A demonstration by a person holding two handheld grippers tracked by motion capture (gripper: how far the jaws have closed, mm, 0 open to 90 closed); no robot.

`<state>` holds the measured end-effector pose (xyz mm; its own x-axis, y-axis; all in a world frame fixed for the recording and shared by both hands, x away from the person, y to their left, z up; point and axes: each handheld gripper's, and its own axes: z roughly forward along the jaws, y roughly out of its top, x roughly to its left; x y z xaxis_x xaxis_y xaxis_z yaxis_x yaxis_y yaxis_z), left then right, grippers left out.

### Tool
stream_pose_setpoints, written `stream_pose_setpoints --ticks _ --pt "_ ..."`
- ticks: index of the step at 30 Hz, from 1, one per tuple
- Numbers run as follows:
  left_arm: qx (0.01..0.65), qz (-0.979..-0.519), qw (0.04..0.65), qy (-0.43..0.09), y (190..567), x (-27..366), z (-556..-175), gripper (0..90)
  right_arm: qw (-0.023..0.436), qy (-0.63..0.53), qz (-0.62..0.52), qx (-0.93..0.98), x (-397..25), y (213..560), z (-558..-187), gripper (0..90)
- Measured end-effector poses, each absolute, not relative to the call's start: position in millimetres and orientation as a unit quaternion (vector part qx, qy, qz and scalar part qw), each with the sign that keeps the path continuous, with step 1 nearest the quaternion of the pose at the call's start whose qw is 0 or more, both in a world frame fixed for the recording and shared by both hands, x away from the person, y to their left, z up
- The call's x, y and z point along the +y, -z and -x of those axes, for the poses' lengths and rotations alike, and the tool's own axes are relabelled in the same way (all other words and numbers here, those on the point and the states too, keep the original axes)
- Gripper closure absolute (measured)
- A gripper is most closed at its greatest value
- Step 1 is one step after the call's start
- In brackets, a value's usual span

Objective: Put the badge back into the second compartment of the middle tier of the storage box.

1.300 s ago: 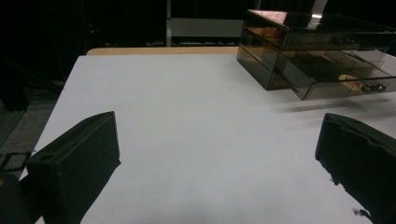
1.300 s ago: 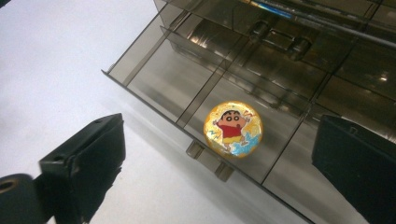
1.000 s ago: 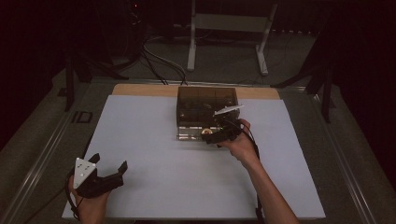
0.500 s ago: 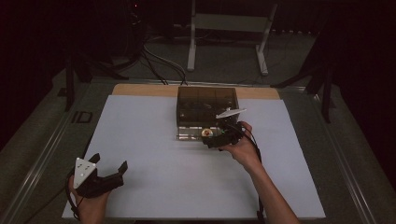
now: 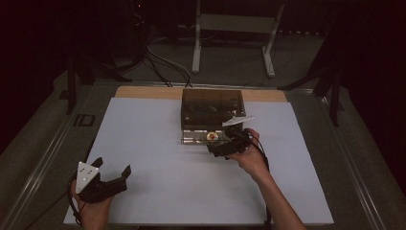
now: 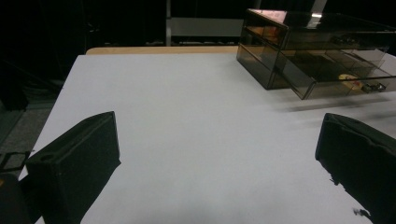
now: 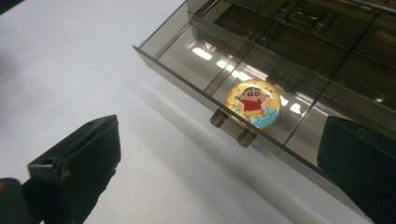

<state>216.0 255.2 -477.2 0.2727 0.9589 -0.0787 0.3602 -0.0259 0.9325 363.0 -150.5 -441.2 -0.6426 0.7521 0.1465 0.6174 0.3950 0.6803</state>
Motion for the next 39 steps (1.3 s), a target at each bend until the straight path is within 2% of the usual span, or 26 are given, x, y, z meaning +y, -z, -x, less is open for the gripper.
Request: stream_pose_setpoints --ticks 39 --pt "0.512 -0.643 0.474 -0.316 477 254 -217 1.1 0.09 -0.37 -0.402 0.833 -157 458 -341 0.0"
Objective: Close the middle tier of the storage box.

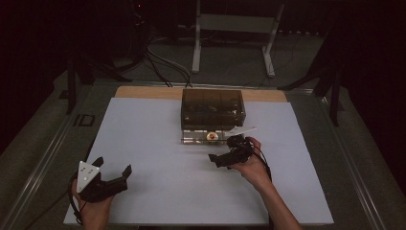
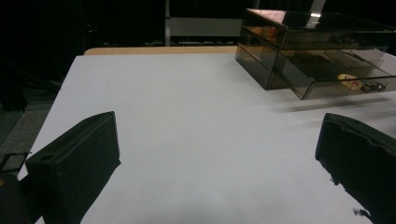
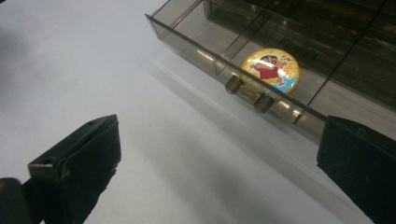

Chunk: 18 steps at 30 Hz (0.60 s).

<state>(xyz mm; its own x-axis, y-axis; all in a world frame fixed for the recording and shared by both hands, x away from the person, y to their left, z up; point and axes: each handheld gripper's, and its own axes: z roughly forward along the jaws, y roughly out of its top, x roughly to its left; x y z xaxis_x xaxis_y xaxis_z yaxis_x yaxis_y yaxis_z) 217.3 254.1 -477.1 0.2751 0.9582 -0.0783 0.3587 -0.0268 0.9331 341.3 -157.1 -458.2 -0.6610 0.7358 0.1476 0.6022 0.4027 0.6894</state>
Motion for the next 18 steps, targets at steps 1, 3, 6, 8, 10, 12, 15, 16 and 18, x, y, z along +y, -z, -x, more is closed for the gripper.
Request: stream_pose_setpoints --ticks 1,3,6,8,10,12,15,16,18 --pt "0.512 -0.643 0.473 -0.317 477.1 254.3 -217.6 1.1 0.09 -0.371 -0.401 0.833 -156.9 458.6 -341.0 0.0" --pt "0.512 -0.644 0.472 -0.316 477.3 254.5 -217.9 1.1 0.093 -0.367 -0.398 0.836 -155.7 460.0 -339.7 0.4" --pt "0.513 -0.642 0.473 -0.317 477.2 254.5 -217.2 1.1 0.094 -0.368 -0.4 0.834 -155.2 461.3 -339.1 4.5" --pt "0.514 -0.641 0.474 -0.317 477.1 254.8 -216.6 1.1 0.096 -0.365 -0.401 0.834 -154.8 462.1 -339.0 9.2" --pt "0.514 -0.642 0.473 -0.317 477.1 255.3 -216.4 1.1 0.103 -0.366 -0.402 0.833 -154.4 462.1 -338.3 17.9" --pt "0.515 -0.641 0.473 -0.317 477.2 255.5 -216.2 1.1 0.102 -0.371 -0.403 0.831 -154.4 461.5 -338.5 29.5" --pt "0.514 -0.641 0.473 -0.317 477.1 255.4 -216.1 1.1 0.102 -0.382 -0.402 0.826 -154.8 460.8 -339.2 46.6" --pt "0.514 -0.641 0.473 -0.317 477.2 255.3 -216.2 1.1 0.103 -0.383 -0.401 0.826 -155.0 460.8 -339.1 52.7" --pt "0.514 -0.642 0.473 -0.316 477.3 255.1 -216.4 1.1 0.108 -0.381 -0.398 0.827 -155.1 461.2 -339.2 61.4"
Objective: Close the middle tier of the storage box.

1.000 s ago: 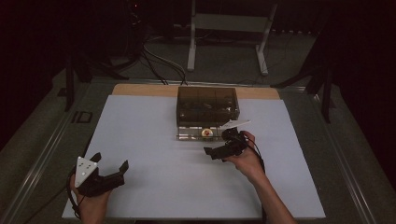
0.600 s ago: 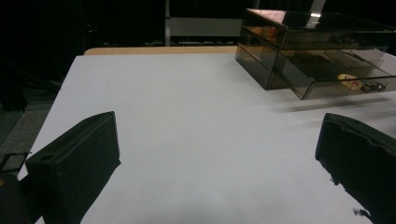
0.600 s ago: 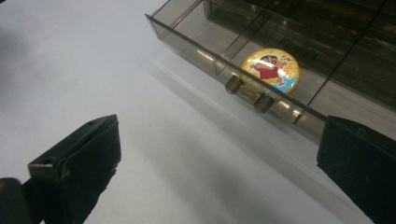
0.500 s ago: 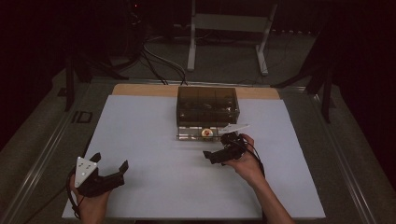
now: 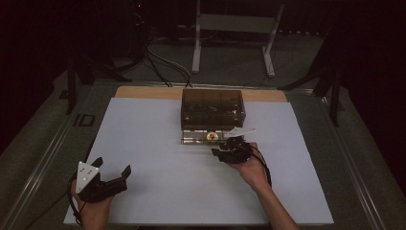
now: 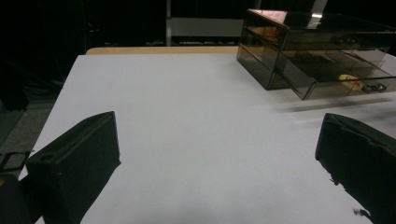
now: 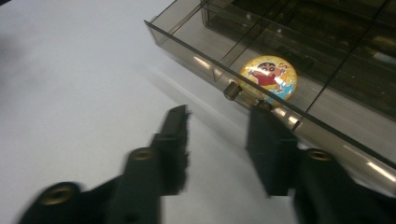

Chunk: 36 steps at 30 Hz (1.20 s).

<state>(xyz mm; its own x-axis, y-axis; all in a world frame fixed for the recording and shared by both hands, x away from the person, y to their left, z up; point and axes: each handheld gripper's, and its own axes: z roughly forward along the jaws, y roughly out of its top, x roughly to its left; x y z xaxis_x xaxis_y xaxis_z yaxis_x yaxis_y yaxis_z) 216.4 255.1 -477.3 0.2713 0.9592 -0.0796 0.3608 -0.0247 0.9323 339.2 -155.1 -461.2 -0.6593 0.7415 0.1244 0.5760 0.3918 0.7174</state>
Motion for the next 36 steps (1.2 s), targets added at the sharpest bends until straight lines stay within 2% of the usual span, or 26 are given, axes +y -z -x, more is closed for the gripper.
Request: stream_pose_setpoints --ticks 6,9,36 --pt "0.514 -0.642 0.473 -0.316 477 255 -216 1.1 0.132 -0.373 -0.415 0.819 -158 463 -342 85.1" --pt "0.514 -0.642 0.473 -0.316 477 255 -216 1.1 0.14 -0.368 -0.421 0.817 -160 466 -346 90.0" --pt "0.514 -0.641 0.473 -0.317 477 256 -215 1.1 0.151 -0.348 -0.435 0.817 -156 485 -358 90.0"
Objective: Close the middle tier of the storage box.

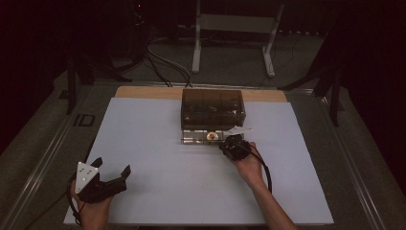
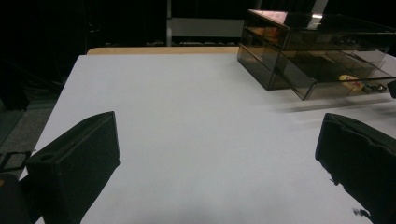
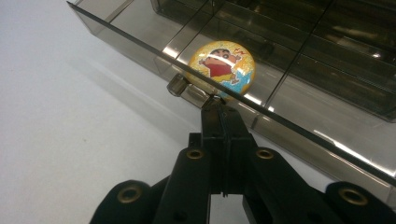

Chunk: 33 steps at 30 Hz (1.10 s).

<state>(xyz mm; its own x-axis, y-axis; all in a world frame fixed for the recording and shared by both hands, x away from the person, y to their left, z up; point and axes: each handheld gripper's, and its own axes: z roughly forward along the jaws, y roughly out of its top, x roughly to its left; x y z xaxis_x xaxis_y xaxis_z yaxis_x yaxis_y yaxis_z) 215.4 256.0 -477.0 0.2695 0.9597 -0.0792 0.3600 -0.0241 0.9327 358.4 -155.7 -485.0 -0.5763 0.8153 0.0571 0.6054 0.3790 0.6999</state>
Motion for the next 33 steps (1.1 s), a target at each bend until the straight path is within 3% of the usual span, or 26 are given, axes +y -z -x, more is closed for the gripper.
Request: stream_pose_setpoints --ticks 33 --pt "0.514 -0.643 0.471 -0.316 477.5 255.2 -216.1 1.1 0.15 -0.356 -0.46 0.799 -156.3 489.0 -367.6 90.0"
